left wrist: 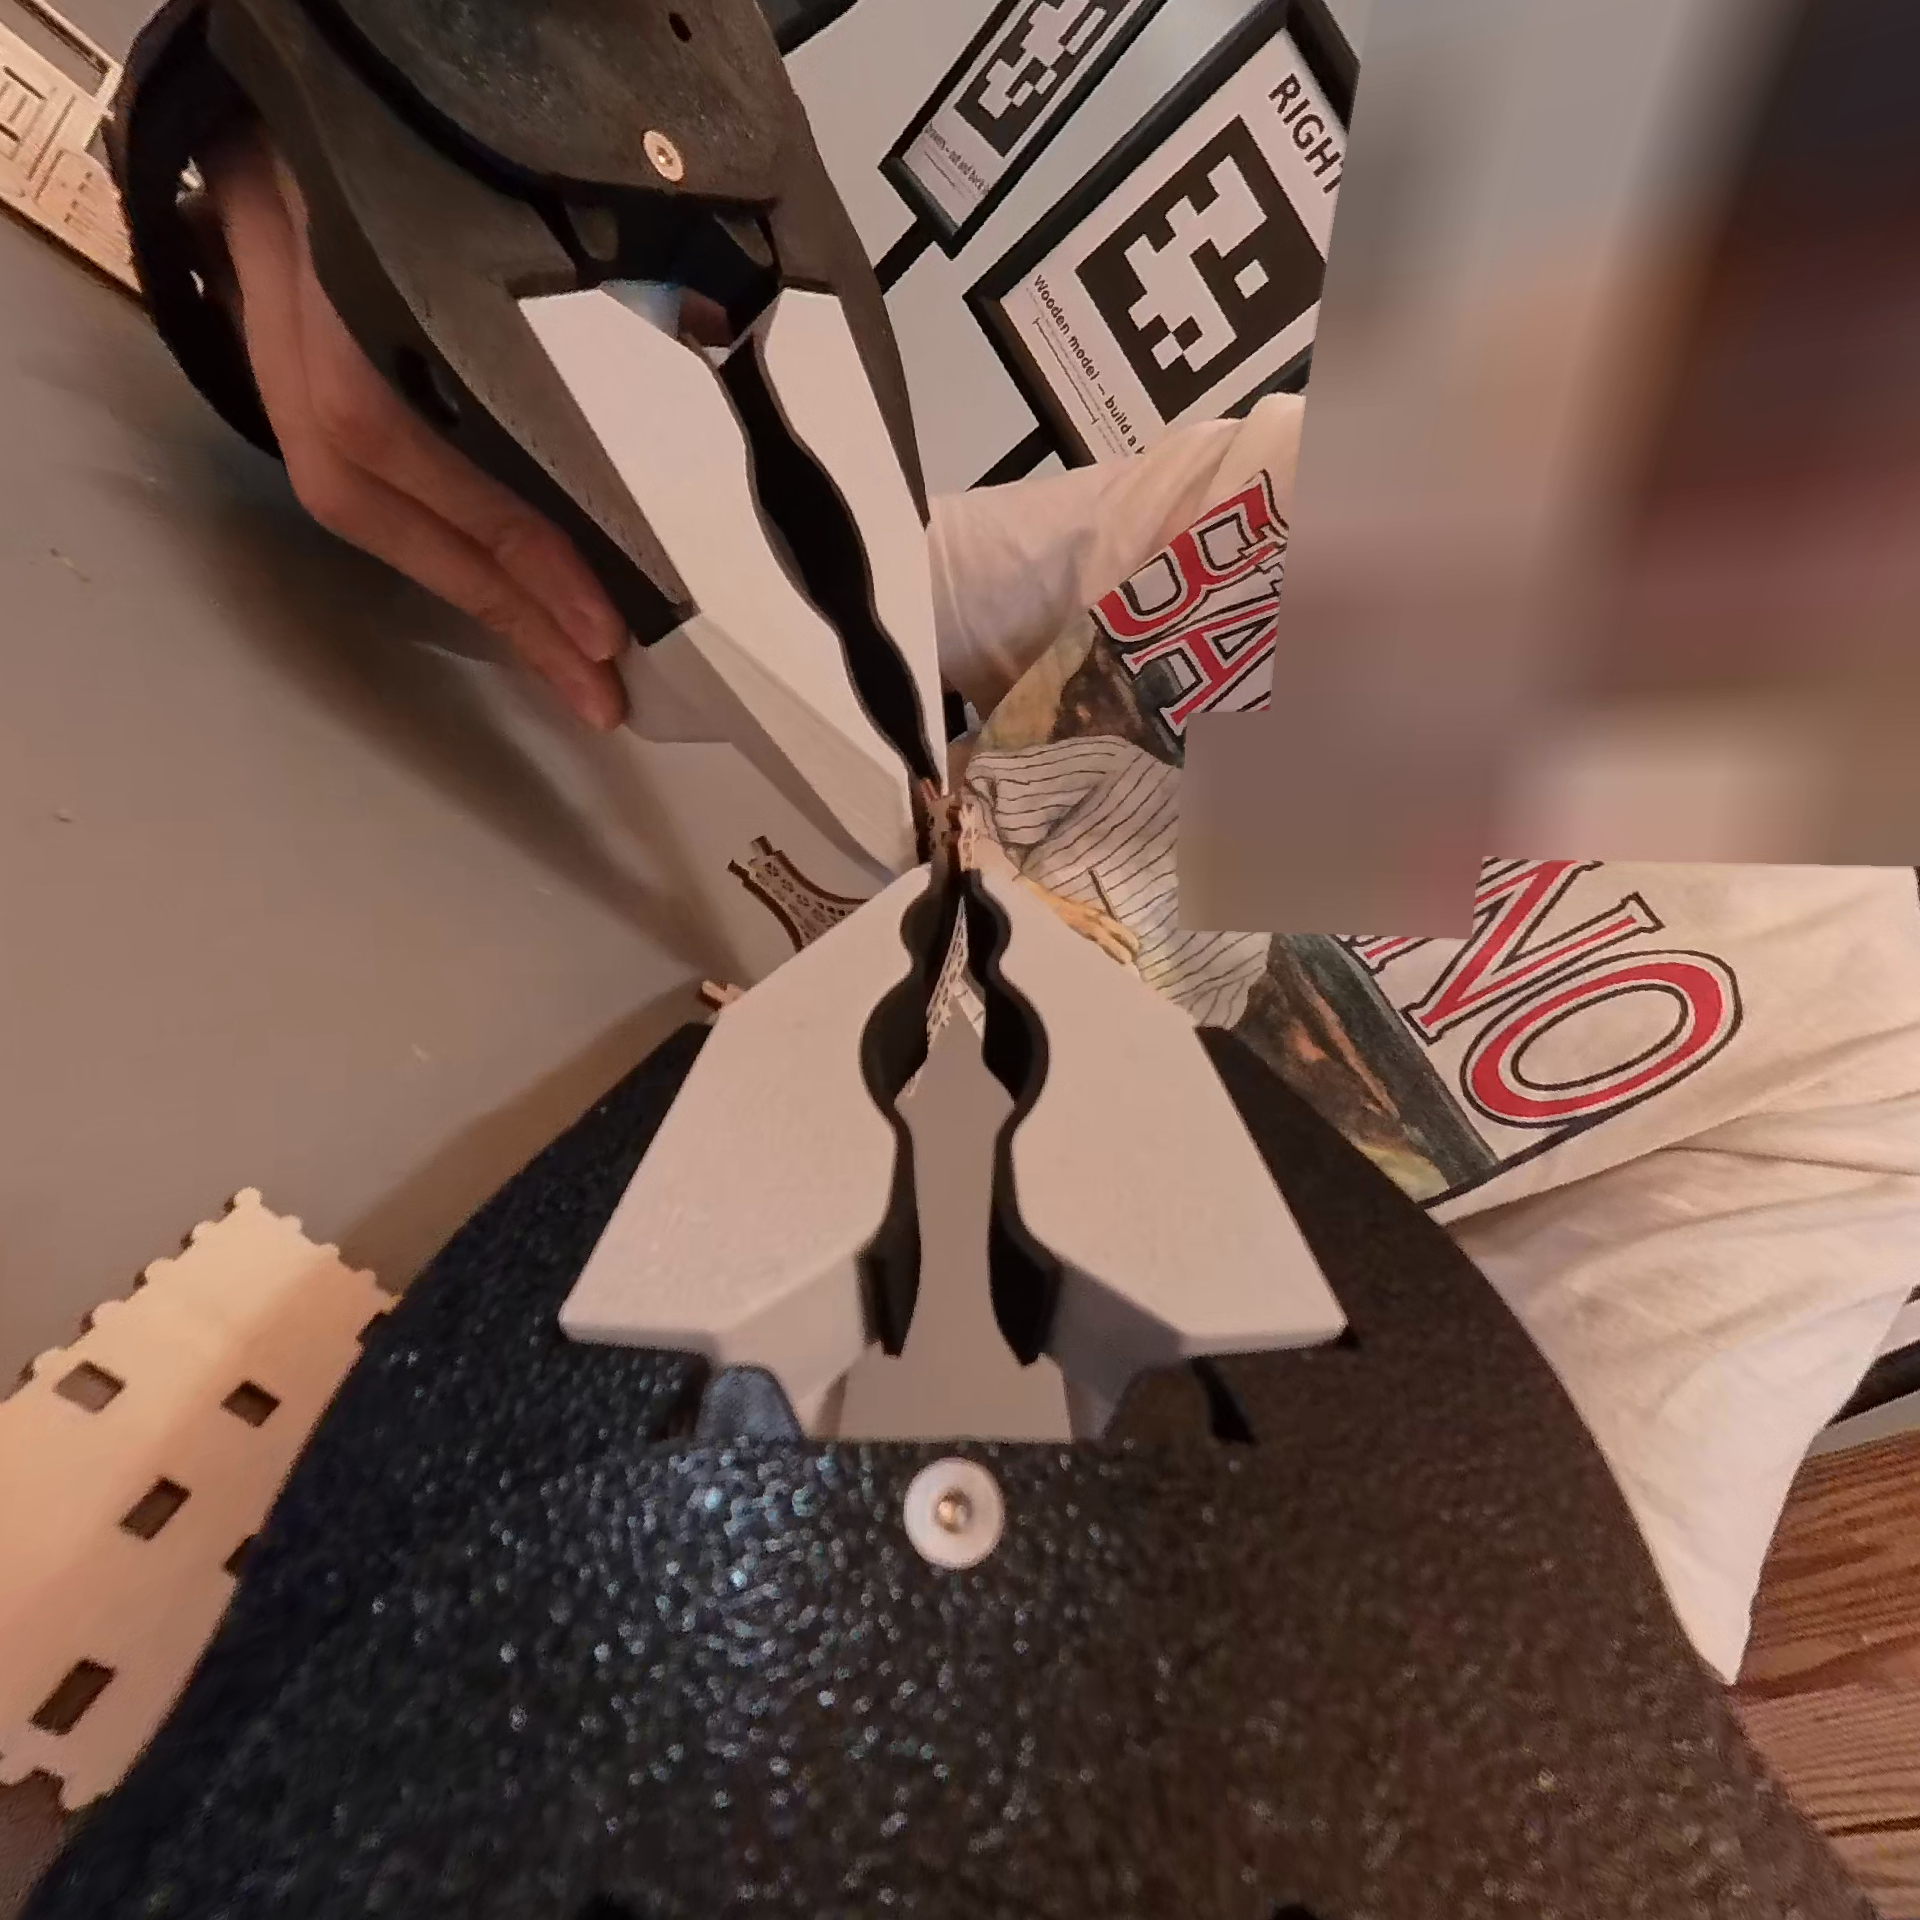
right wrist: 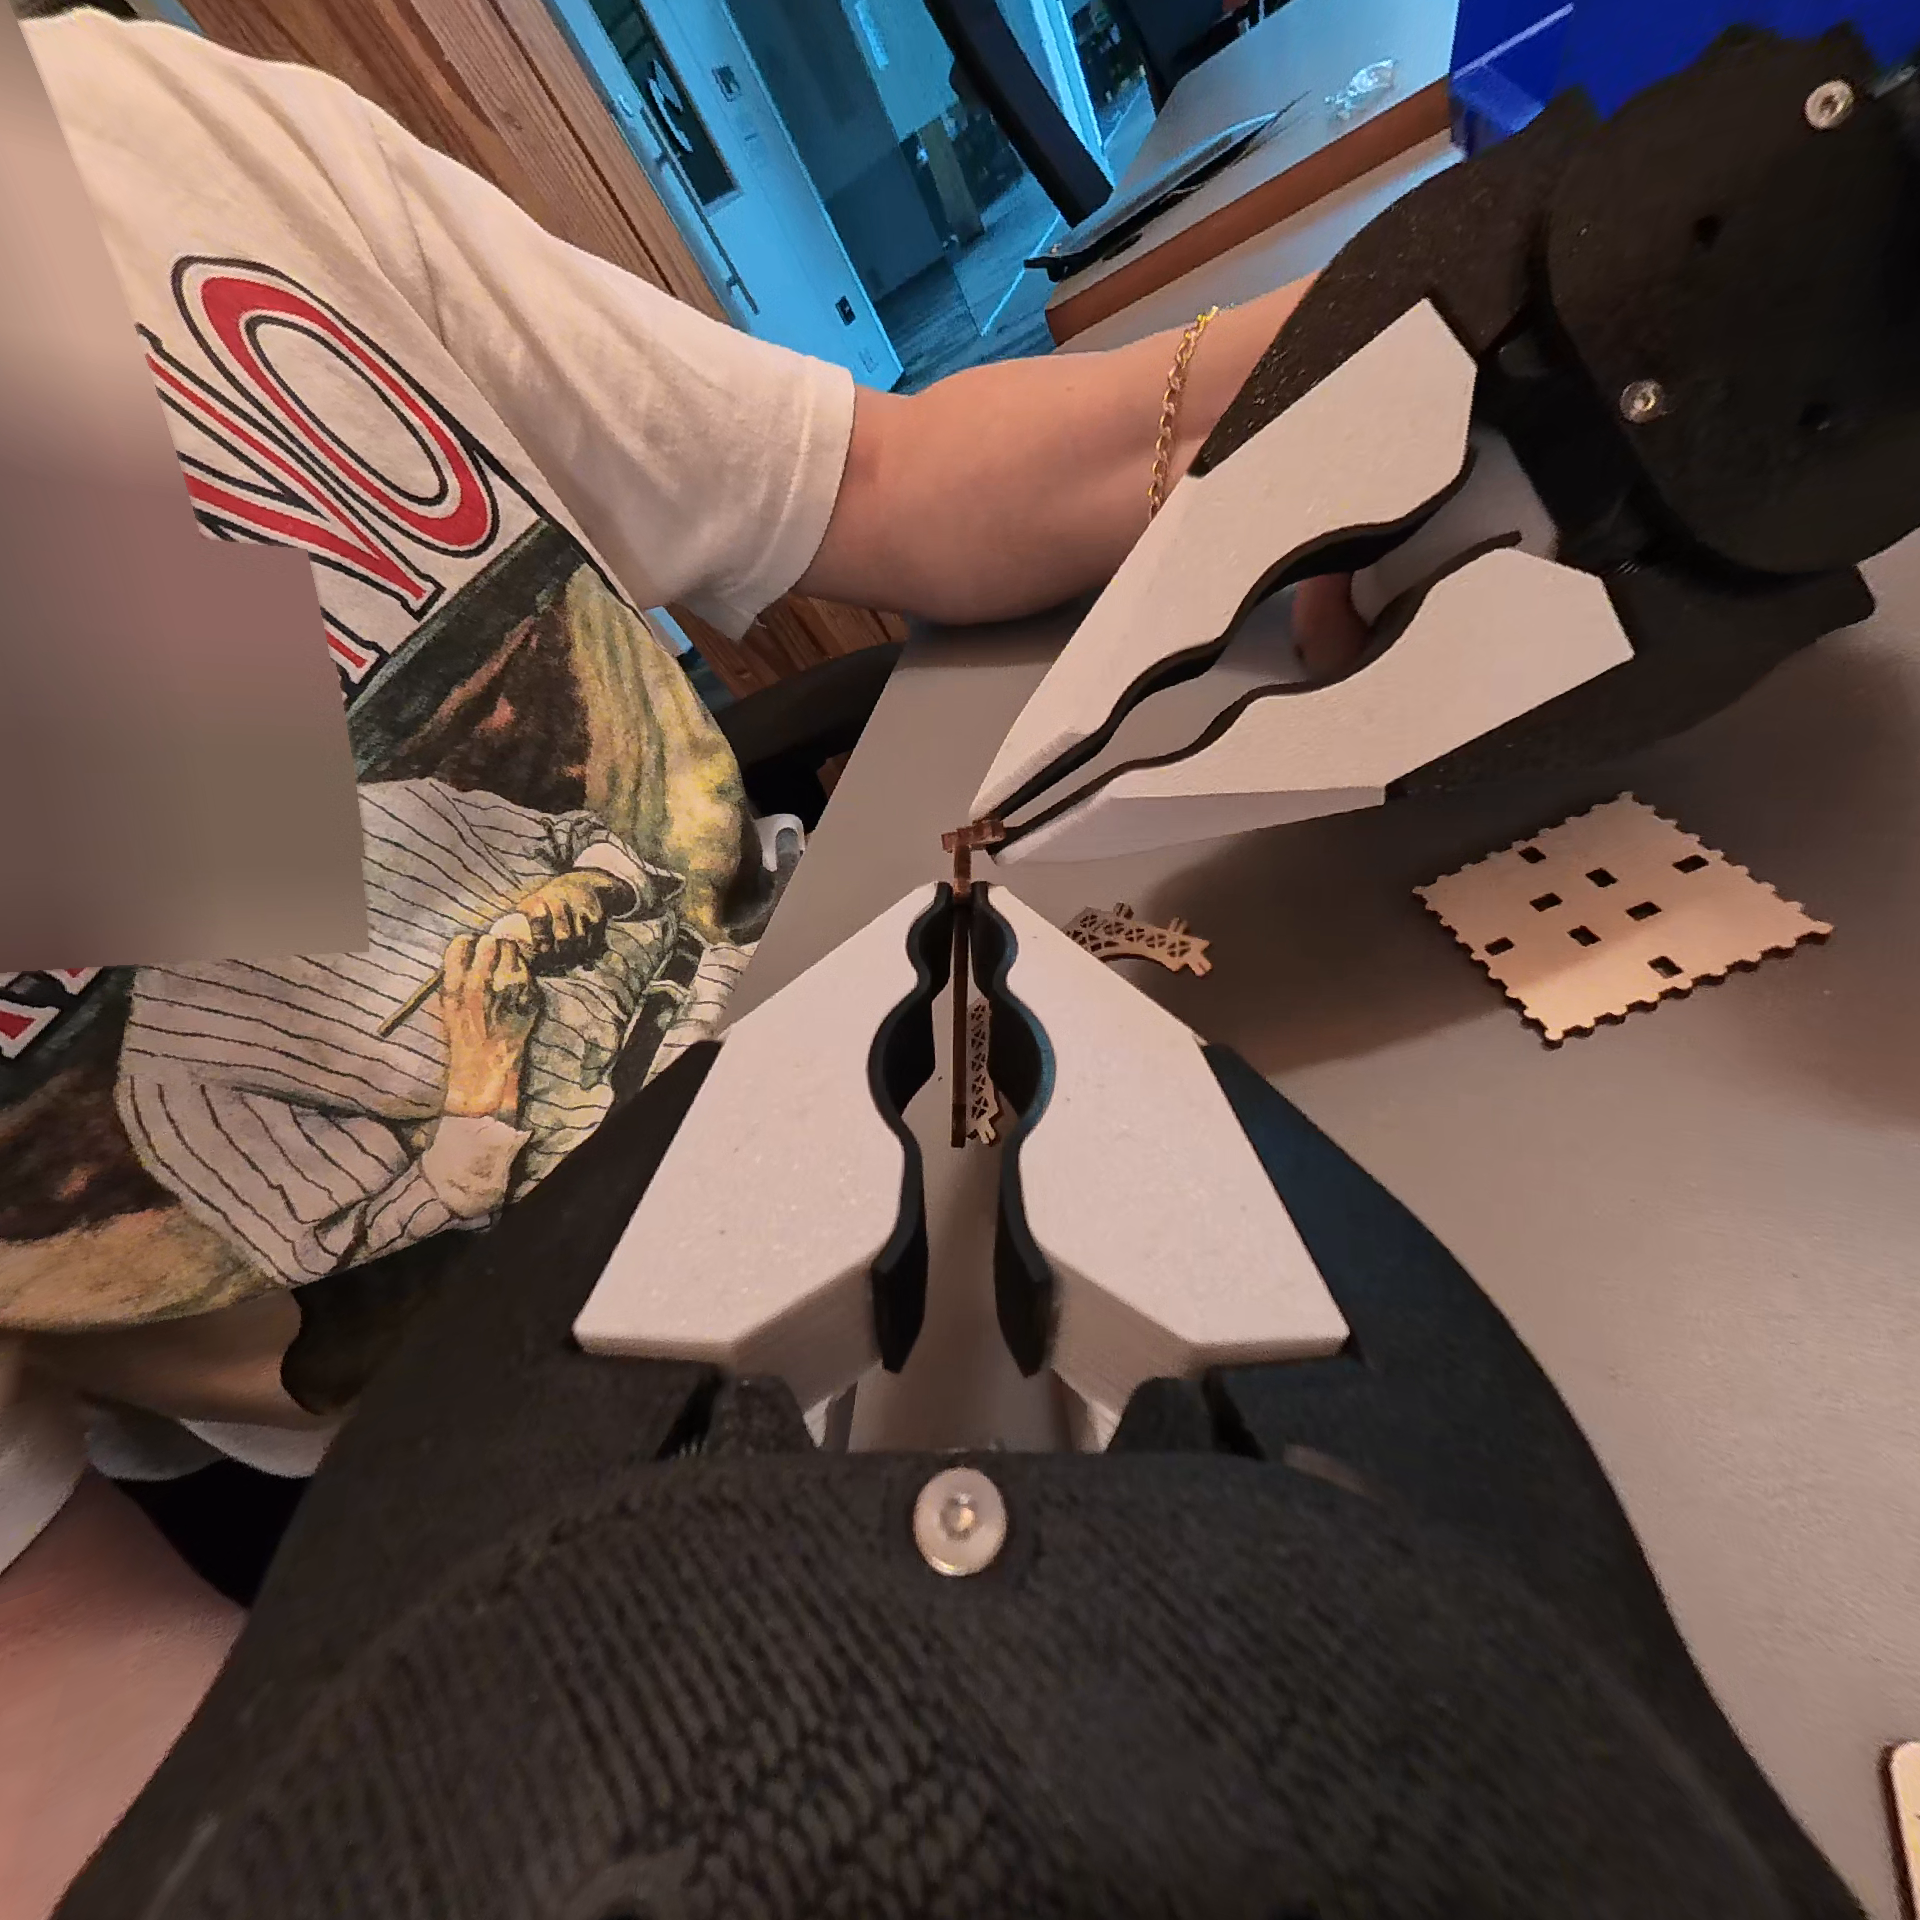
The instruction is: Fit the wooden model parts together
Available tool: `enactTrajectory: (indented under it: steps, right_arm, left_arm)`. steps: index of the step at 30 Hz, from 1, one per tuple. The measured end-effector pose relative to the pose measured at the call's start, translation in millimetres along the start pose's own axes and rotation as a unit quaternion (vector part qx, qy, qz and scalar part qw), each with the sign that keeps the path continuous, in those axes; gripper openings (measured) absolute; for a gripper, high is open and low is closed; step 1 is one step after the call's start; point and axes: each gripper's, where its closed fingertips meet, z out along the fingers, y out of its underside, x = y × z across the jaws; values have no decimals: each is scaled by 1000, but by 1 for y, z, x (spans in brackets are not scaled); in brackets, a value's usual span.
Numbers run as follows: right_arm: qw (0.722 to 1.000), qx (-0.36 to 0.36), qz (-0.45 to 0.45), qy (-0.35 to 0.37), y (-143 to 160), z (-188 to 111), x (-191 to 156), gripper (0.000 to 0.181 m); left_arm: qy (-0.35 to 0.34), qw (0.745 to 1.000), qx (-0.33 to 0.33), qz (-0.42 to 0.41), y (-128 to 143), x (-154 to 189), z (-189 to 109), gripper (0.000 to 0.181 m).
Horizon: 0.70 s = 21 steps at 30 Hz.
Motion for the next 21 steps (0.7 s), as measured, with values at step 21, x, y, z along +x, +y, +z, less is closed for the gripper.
enactTrajectory:
  steps: [21]
  right_arm:
    - [998, -28, -27, 44, 7, -1, 9, 1]
  left_arm:
    - [-14, 999, 5, -51, 1, -9, -3, 0]
